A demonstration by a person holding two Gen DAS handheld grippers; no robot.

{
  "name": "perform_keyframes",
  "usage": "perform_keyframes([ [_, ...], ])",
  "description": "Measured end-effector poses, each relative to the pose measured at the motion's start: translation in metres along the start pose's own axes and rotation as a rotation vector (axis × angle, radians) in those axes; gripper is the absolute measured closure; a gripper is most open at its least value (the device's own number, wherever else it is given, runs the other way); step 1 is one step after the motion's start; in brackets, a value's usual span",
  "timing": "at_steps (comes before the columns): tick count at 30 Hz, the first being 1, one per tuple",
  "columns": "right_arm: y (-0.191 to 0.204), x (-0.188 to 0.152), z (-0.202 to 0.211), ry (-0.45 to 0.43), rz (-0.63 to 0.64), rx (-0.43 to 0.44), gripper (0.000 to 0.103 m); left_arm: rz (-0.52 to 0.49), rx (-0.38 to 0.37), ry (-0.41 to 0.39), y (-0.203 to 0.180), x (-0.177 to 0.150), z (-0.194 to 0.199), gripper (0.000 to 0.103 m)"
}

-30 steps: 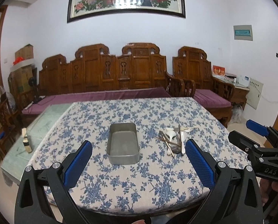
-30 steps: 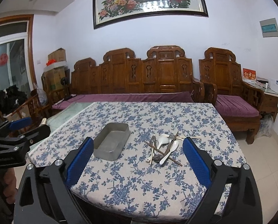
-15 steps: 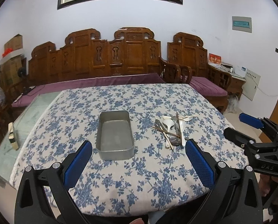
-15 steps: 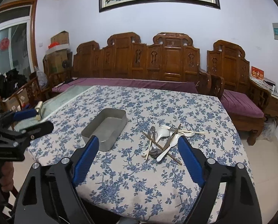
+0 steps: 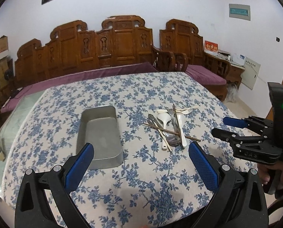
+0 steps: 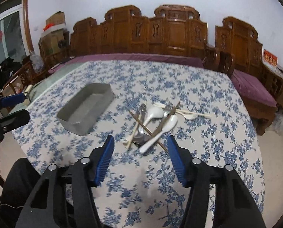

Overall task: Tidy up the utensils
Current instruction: 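Reach the right gripper into the utensil pile and grasp a white plastic spoon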

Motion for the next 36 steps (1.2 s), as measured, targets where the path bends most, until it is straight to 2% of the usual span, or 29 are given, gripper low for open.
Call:
perform_keyframes([
  [9, -0.030, 0.002, -0.067, 0.108, -0.060, 0.025, 0.056, 0.001, -0.004, 0.067, 0.001, 0.007, -0.047, 0.006],
  [12, -0.035, 0.005, -0.093, 0.138, -0.078, 0.022, 0.056, 0.005, -0.002, 0.083, 0.001, 0.010, -0.060, 0.006],
  [18, -0.050, 0.010, -0.140, 0.200, -0.133, -0.002, 0.065, -0.008, -0.004, 0.107, -0.005, 0.014, -0.079, 0.006],
  [22, -0.059, 0.015, -0.163, 0.229, -0.164, -0.003, 0.065, -0.015, -0.003, 0.124, -0.009, 0.017, -0.090, 0.006],
  [29, -0.064, 0.022, -0.170, 0.242, -0.172, -0.047, 0.066, -0.032, 0.013, 0.141, -0.012, 0.017, -0.101, 0.006],
  [33, -0.064, 0.022, -0.172, 0.267, -0.189, -0.002, 0.066, -0.035, 0.016, 0.148, -0.013, 0.015, -0.104, 0.006],
  [35, -0.063, 0.023, -0.171, 0.278, -0.194, -0.020, 0.067, -0.036, 0.017, 0.153, -0.013, 0.014, -0.106, 0.006],
  [36, -0.063, 0.022, -0.171, 0.282, -0.205, -0.012, 0.071, -0.037, 0.019, 0.154, -0.013, 0.014, -0.106, 0.006],
])
Point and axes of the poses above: each gripper's, at about its wrist camera, not at the fingertips, and z roughly against the way its jaws point, y to its left, x to its top, the point moved 2 cm from there along -z, roughly the way its jaws point, and after that the axes turned 4 degrees about y, right-handed, at the moved point
